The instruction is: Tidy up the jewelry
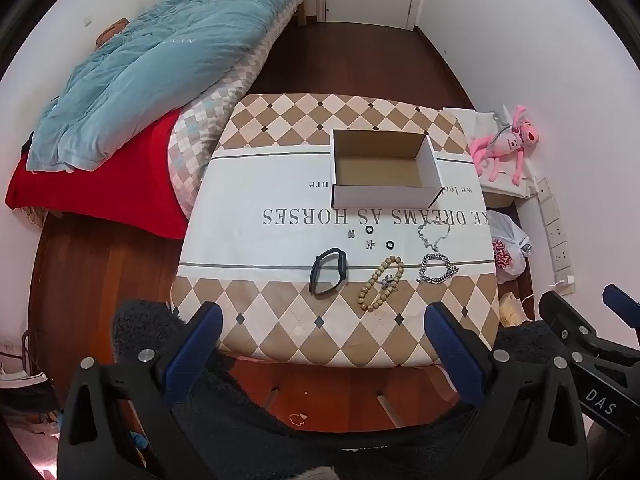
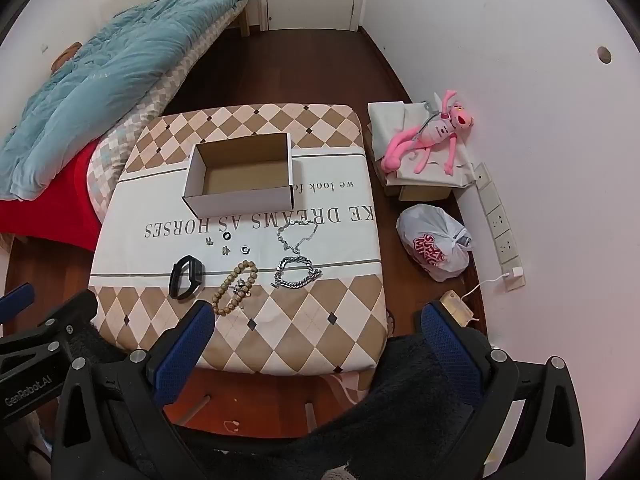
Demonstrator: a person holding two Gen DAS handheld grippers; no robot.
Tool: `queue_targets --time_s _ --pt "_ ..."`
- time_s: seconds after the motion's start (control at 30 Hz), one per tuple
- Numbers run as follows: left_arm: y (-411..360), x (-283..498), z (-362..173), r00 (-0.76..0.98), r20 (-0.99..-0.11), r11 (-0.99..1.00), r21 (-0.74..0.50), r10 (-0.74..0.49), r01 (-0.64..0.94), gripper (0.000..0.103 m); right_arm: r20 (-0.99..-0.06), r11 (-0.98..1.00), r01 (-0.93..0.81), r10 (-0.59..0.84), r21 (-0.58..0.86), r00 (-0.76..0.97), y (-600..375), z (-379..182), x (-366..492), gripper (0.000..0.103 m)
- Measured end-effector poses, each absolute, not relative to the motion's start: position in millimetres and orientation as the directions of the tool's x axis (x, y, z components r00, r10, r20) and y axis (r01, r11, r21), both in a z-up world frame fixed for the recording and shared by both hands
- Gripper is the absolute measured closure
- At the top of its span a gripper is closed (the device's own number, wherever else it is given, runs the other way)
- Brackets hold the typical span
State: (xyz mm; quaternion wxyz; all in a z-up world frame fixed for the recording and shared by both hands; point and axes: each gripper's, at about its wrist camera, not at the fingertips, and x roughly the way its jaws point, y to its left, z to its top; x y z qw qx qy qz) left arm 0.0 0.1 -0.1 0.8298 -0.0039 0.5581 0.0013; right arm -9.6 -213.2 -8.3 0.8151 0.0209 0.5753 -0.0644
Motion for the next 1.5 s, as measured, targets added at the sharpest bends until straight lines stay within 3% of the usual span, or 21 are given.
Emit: queue_targets --time_s 1.5 --pt "1 1 11 0.395 -0.918 1.0 -0.008 -0.005 -0.004 0.0 -0.936 0.991 0.131 -0.08 -0.037 0.342 -216 0 -10 0.0"
